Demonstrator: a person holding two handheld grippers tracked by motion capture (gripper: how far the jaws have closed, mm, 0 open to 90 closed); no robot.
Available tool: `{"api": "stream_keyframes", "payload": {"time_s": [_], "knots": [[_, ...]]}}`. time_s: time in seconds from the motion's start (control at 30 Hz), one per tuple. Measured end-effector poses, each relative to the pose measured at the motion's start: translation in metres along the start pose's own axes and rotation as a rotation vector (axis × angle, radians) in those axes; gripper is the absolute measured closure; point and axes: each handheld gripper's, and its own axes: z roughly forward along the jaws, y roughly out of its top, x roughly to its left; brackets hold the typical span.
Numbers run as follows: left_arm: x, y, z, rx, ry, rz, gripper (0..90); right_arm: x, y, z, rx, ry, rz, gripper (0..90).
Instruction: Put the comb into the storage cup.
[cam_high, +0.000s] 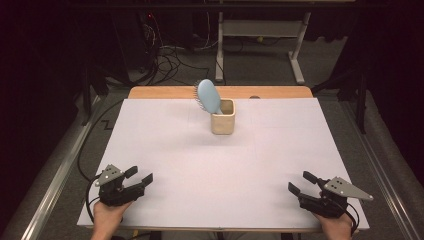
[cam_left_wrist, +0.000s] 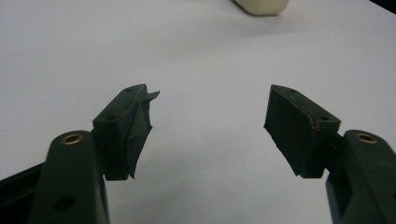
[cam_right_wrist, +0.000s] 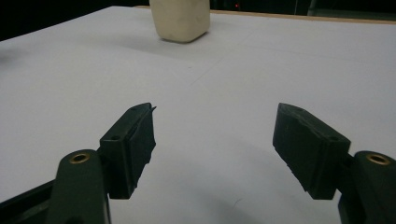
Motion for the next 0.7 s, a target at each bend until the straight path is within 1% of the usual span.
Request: {"api": "stream_keyframes", "payload": {"time_s": [0.7], "knots": [[0.0040,-0.0069,0.0014,-0.003,0.015,-0.035,31.7,0.0003,0.0001,-0.0003,0.000,0.002,0.000,30.2]]}}
